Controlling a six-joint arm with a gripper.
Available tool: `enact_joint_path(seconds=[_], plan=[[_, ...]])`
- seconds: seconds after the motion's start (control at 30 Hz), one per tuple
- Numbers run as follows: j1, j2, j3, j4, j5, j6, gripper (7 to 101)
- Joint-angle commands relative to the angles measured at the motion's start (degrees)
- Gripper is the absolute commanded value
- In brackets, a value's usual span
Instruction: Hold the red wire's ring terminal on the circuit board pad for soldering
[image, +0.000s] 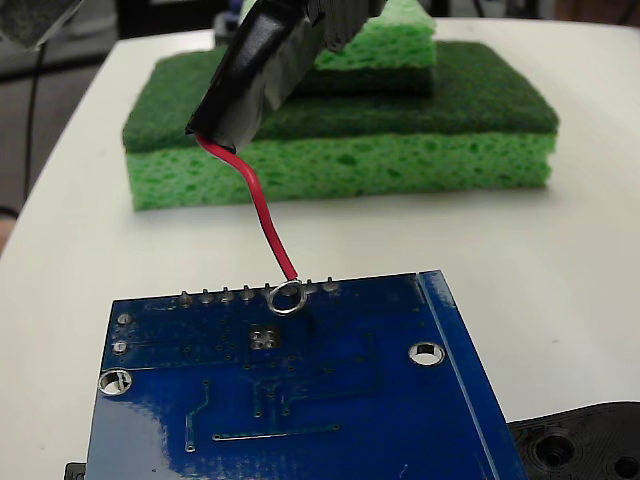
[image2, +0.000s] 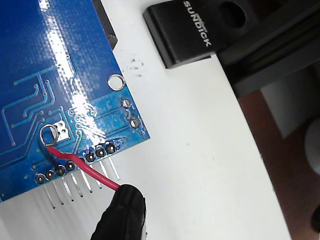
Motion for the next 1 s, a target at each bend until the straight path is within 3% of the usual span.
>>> enact_joint_path(seconds=[0.03, 1.0], plan=[[0.35, 0.18, -0.53, -0.26, -0.18, -0.18, 100.3], [1.05, -0.79, -0.35, -0.88, -1.14, -0.53, 100.3]])
